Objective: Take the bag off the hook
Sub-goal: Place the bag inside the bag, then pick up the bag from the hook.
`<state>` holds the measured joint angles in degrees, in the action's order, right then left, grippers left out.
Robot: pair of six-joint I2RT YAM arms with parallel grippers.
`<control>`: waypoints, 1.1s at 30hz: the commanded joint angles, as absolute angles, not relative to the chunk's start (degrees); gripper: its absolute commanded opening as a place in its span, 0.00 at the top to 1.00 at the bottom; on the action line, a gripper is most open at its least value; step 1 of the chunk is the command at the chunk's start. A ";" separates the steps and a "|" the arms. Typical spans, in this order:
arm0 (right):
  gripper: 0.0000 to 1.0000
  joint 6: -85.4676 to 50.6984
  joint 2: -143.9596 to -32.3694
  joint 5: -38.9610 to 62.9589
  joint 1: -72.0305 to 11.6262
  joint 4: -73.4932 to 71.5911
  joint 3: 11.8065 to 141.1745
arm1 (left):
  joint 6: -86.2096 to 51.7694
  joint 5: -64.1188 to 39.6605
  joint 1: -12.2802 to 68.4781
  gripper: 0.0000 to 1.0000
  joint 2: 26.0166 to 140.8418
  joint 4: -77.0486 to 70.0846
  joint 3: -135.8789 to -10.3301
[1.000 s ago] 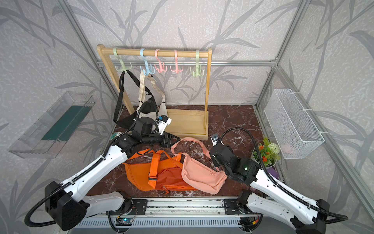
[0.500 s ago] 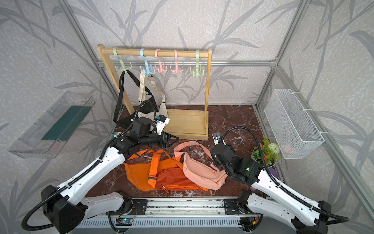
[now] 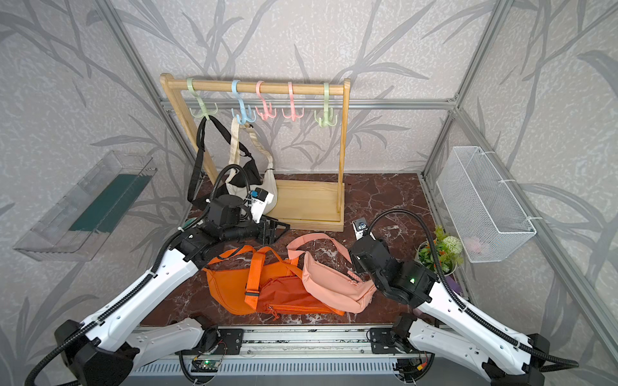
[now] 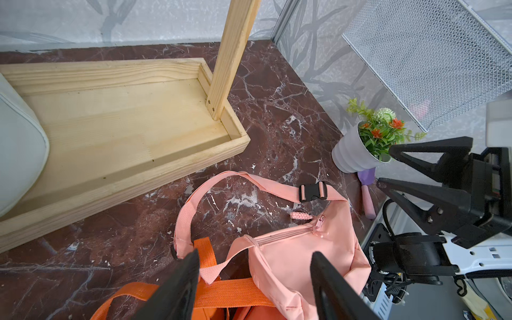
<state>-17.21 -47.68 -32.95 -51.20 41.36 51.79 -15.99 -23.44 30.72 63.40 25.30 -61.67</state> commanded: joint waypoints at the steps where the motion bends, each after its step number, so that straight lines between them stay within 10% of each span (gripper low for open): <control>1: 0.35 -18.28 -46.58 -31.73 -50.98 41.13 53.91 | -14.27 -20.96 30.99 0.34 61.46 25.75 -62.31; 22: 0.35 -6.65 -50.84 -22.41 -50.98 25.21 58.35 | -3.87 -1.25 30.33 0.24 50.51 24.49 -61.44; 33: 0.50 5.58 -65.88 -16.35 -50.98 0.72 63.34 | -7.58 -1.86 18.71 0.21 52.20 18.45 -61.97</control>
